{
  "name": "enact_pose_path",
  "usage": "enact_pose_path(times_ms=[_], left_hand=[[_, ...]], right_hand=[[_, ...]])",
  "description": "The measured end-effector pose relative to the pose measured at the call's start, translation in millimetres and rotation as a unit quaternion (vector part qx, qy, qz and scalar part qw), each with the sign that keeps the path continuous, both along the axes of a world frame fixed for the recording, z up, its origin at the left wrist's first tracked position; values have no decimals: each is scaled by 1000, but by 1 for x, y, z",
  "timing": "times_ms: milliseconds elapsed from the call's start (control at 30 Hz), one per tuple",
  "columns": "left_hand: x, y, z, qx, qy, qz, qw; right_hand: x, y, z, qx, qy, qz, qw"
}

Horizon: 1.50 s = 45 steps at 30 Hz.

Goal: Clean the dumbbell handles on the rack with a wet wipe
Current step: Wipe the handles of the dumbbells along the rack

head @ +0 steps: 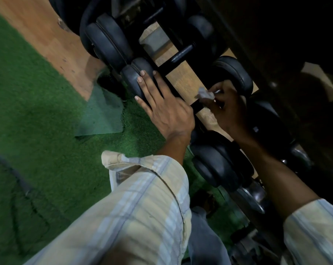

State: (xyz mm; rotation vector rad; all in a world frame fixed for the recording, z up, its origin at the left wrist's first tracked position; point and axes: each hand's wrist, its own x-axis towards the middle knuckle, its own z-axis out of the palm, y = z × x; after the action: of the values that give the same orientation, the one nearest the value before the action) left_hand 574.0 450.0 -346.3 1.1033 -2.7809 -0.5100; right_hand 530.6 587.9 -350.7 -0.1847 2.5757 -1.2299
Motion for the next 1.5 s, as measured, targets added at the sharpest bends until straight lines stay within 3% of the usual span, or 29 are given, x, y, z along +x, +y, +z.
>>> enact_pose_path(times_ms=[100, 200, 333, 400, 467, 533, 600, 700, 800, 900, 1000, 1100, 1267, 1367, 1400, 1500], left_hand=[[1, 0, 0, 2, 2, 0, 1000], [1, 0, 0, 1, 2, 2, 1000], [0, 0, 0, 3, 0, 2, 1000], [1, 0, 0, 5, 2, 0, 1000], [1, 0, 0, 7, 1, -1, 1000], [1, 1, 0, 7, 0, 2, 1000], [1, 1, -1, 7, -1, 1, 1000], [1, 0, -2, 5, -5, 2, 1000], [1, 0, -1, 5, -3, 2, 1000], [1, 0, 0, 5, 1, 1, 1000], [2, 0, -1, 5, 2, 1, 1000], [1, 0, -1, 1, 0, 2, 1000], [0, 1, 0, -1, 9, 4, 1000], [1, 1, 1, -4, 8, 5, 1000], [1, 1, 1, -4, 9, 4, 1000], [2, 1, -1, -2, 8, 3, 1000]], right_hand=[[-7, -1, -2, 23, 56, -66, 996], [-6, -4, -9, 151, 119, -73, 979], [-2, -15, -23, 225, 86, -51, 969], [-4, -18, -29, 222, 76, -11, 972], [-5, -20, -28, 156, 58, 85, 982], [-4, -21, -25, 99, 47, 232, 967], [-7, -14, -22, 88, 16, 278, 956], [0, -3, -17, 72, -8, 199, 977], [18, -8, -15, 76, -68, 47, 994], [22, -13, -20, 70, -174, -83, 979], [14, -15, -25, 65, -278, -159, 945], [3, -19, -23, 36, -374, -166, 912], [-13, -31, -19, -236, -529, -320, 750], [-13, -43, -15, -325, -542, -331, 701], [-12, -45, -16, -345, -533, -348, 690], [-7, -53, -22, -341, -495, -363, 712]])
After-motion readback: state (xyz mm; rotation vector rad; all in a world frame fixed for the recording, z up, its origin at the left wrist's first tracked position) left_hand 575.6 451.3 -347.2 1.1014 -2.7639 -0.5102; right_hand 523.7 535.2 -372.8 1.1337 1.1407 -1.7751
